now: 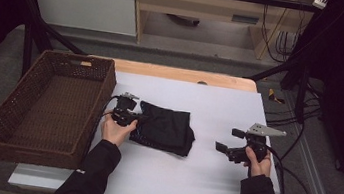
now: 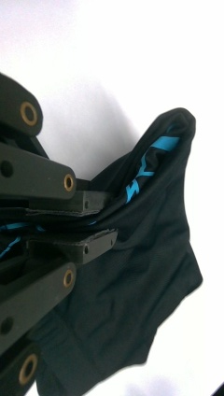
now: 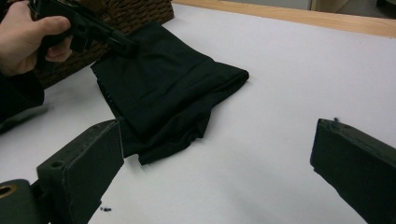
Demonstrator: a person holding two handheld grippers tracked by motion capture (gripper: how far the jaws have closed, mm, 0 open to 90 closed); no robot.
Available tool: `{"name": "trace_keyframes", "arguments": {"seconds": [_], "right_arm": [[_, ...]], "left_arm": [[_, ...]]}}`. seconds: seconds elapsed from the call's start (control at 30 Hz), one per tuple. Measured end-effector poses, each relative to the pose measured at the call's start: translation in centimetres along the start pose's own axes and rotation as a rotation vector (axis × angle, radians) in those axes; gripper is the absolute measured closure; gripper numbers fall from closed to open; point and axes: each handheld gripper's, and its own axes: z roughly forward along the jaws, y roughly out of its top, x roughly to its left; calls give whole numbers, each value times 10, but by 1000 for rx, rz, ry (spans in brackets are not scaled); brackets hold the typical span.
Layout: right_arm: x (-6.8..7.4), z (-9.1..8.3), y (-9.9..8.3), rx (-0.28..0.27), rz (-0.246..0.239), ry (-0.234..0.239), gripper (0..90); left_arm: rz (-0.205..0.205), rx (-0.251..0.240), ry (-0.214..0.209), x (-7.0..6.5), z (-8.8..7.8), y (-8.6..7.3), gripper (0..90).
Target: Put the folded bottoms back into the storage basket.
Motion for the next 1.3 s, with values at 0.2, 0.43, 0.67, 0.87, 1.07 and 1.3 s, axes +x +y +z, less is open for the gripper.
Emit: {"name": "trace_keyframes", "arguments": {"seconds": [0.2,0.43,0.67,0.87,1.07,1.3], "right_arm": [[0,0,0,-2,1,0,28],[0,0,0,0,2,-2,28],[0,1,0,1,2,-2,28],[0,1,0,2,0,-2,28],[0,0,0,0,2,-1,28],[0,0,0,-3,3,-2,28]], "left_arm": [[17,-10,-2,-8,-5,7,819],[35,-17,-15,-16,-12,16,824],[44,-28,-26,-22,-18,24,826],[64,-39,-29,-29,-24,32,828],[85,-51,-39,-38,-30,41,829],[134,-60,-39,-51,-42,53,831]]}}
